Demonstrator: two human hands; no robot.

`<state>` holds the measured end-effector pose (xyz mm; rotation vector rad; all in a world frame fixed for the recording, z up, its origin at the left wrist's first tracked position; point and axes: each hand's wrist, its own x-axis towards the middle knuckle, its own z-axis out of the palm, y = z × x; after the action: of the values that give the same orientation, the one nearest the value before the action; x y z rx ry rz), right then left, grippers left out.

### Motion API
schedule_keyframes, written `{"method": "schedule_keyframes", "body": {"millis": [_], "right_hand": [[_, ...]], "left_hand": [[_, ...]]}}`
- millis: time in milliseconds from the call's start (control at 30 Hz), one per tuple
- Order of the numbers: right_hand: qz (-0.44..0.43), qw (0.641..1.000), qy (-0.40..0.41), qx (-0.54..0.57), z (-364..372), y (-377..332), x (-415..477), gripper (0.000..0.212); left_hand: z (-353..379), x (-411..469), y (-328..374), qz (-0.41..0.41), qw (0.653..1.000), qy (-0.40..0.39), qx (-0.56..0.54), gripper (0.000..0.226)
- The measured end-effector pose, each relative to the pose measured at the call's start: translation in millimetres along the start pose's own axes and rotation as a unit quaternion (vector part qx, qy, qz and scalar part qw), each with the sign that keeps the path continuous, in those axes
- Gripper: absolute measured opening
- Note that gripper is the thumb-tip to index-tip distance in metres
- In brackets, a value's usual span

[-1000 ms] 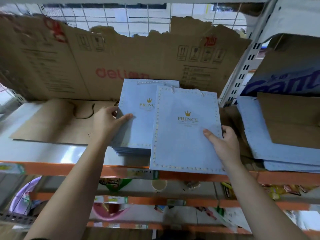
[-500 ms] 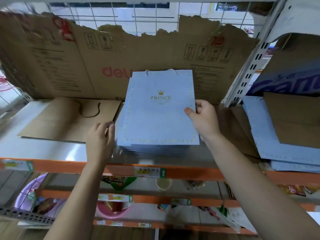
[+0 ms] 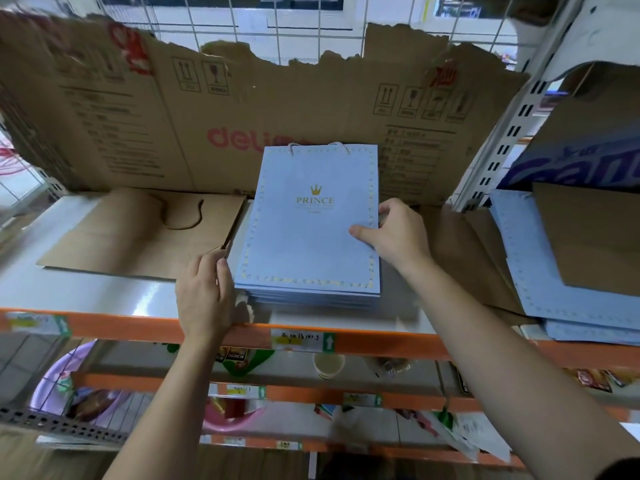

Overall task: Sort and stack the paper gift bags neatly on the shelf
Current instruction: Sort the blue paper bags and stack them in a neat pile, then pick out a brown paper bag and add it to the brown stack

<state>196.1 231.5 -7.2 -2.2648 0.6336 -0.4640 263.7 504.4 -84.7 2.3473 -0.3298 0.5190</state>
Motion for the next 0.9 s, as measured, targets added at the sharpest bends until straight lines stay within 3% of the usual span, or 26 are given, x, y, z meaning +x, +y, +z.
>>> {"method": "schedule_keyframes", "body": {"millis": [200, 367, 533, 767, 900], "right_hand": [[-0.017, 0.996, -0.003, -0.089, 0, 3, 1, 0.052], [-0.019, 0.996, -0.028, -0.083, -13, 13, -4, 0.067], [-0.017, 0.998, 0.031, -0.056, -45, 38, -9, 0.047], [0.009, 0.996, 0.079, -0.044, -111, 99, -24, 0.026], [0.048, 0.992, 0.107, -0.037, -154, 142, -35, 0.021]], "left_hand": [[-3, -1, 4, 0.003, 0.999, -0.018, -0.032, 0.043], [-11, 9, 15, -0.011, 0.993, -0.019, -0.117, 0.042], [0, 27, 64, 0.089, 0.995, 0.014, -0.046, 0.039], [62, 24, 162, 0.190, 0.975, -0.107, -0.042, 0.041], [94, 4, 221, 0.240, 0.959, -0.136, -0.059, 0.042]]}}
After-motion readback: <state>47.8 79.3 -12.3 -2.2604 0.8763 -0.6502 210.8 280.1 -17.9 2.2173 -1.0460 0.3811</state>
